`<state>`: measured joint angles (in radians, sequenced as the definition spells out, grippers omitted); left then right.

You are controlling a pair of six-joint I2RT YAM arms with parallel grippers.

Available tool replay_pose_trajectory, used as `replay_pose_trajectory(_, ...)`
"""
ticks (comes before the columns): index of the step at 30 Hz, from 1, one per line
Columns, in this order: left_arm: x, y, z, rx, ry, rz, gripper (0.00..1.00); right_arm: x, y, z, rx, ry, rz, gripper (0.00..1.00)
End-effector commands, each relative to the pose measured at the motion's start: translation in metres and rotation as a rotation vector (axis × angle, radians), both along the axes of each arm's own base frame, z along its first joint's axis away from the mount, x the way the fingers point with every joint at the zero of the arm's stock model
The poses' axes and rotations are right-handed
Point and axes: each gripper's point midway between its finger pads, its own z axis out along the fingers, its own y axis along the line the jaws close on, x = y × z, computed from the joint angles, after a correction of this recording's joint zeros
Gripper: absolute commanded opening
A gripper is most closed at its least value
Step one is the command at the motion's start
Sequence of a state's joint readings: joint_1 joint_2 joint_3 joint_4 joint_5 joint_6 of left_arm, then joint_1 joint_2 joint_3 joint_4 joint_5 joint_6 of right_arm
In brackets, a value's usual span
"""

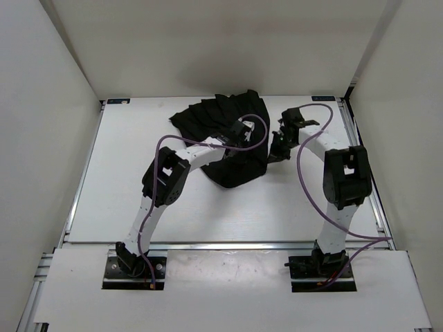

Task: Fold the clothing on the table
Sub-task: Flatten the skirt out

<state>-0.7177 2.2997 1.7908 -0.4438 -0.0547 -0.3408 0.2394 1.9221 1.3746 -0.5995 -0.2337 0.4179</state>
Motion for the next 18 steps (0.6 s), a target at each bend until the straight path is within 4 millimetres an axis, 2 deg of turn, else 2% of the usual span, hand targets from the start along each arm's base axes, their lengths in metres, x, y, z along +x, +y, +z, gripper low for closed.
replay_pose_trajectory(1, -0.02, -0.008, 0.024, -0.042, 0.003, -0.029, 0.16, 0.023, 0.032, 0.01, 0.083, -0.037, 0.033, 0.0)
replay_pose_trajectory(3, -0.025, -0.004, 0.019, -0.039, 0.017, -0.024, 0.15, 0.023, 0.042, 0.006, 0.099, -0.024, 0.054, 0.0)
replay_pose_trajectory(6, -0.03, -0.001, 0.025, -0.047, 0.016, -0.026, 0.15, 0.017, 0.049, -0.011, 0.099, 0.015, 0.067, 0.0)
replay_pose_trajectory(8, -0.035, -0.002, 0.031, -0.053, 0.011, -0.033, 0.15, 0.005, 0.052, -0.027, 0.1, 0.062, 0.075, 0.0)
replay_pose_trajectory(12, -0.036, -0.002, 0.037, -0.04, -0.007, -0.028, 0.15, -0.017, 0.043, -0.046, 0.076, 0.127, 0.07, 0.0)
replay_pose_trajectory(14, -0.029, -0.001, 0.041, -0.034, -0.031, -0.017, 0.16, -0.03, 0.036, -0.05, 0.048, 0.148, 0.068, 0.0)
replay_pose_trajectory(16, -0.028, 0.003, 0.037, 0.013, -0.052, -0.003, 0.16, -0.043, 0.032, -0.049, 0.032, 0.157, 0.075, 0.0)
replay_pose_trajectory(18, -0.022, 0.009, 0.034, 0.039, -0.065, 0.013, 0.16, -0.065, 0.023, -0.056, 0.007, 0.195, 0.074, 0.0)
